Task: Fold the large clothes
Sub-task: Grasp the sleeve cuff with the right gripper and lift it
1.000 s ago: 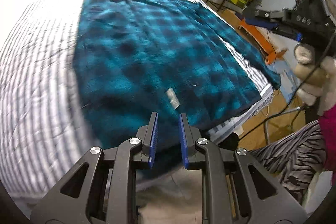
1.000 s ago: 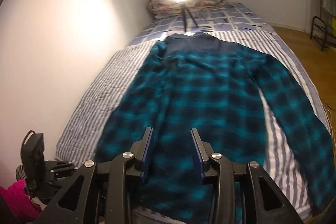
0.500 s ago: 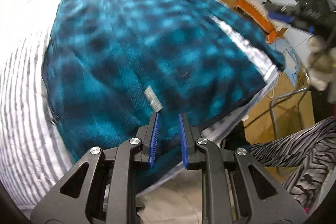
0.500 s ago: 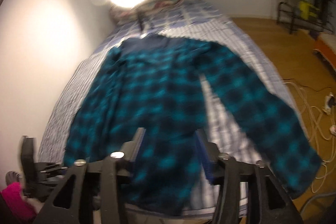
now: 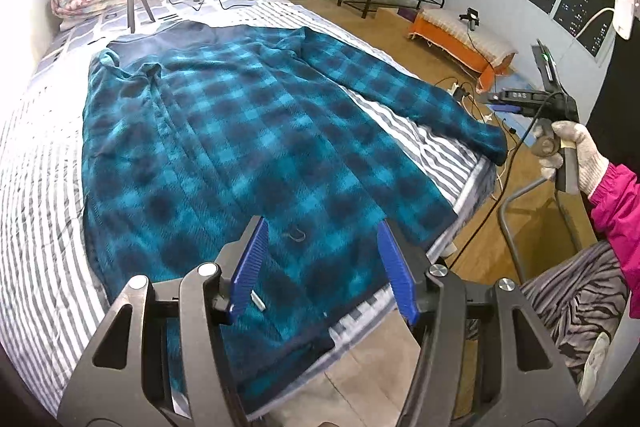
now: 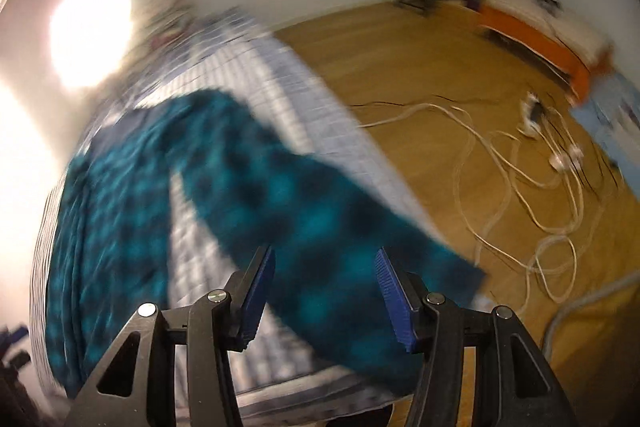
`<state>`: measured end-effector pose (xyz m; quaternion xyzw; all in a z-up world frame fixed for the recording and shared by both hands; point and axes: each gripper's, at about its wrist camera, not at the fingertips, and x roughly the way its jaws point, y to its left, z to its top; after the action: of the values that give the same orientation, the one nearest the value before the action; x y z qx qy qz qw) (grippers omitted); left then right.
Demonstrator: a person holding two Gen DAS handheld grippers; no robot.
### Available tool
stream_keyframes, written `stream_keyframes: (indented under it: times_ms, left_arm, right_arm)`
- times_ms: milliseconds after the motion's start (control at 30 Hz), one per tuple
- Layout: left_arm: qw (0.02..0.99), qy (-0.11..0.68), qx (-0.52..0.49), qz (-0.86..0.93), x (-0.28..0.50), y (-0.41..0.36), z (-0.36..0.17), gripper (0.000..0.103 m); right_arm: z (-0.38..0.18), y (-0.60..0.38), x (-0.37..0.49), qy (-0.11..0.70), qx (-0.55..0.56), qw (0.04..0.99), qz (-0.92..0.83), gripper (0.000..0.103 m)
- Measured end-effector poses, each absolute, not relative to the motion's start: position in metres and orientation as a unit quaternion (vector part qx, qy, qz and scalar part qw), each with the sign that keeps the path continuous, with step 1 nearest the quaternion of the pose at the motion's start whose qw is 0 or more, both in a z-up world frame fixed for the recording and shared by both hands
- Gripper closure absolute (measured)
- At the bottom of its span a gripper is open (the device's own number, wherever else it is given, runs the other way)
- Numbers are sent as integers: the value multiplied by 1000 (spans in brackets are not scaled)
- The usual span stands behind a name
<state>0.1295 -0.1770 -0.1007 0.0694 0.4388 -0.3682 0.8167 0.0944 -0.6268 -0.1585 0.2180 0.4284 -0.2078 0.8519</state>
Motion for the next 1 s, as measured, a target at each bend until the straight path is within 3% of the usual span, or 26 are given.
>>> stream_keyframes:
  times_ms: [333,533,600,667,733,767,1000]
  left_arm:
    - [805,461,66,-369,149,-185,-125,44]
    - [797,472,65,-370,153,-189,-134,44]
    - [796,471,67,-374,152,-192,-133,44]
    - [798,466,73,-375,150,-195,-131,44]
    - [799,463,74,-377,148,-196,-129,44]
    - [799,462,74,-378,148,-196,-128,44]
    - [803,461,67,-371,149,-188,-125,45]
  right_arm:
    - [-204,-692,66,461,279,805,-247,38]
    - [-224,-702,62,454,342,791,-227,37]
    - [-226,-700,64,454,345,791,-219,43]
    - [-219,-694,64,456,329,795,-227,77]
    - [-204,-690,60,436,319,809,-231,89]
    - [-193,-688,56,419,322,818,-226,93]
    - [-126,-643,55,345,341,859,-164,95]
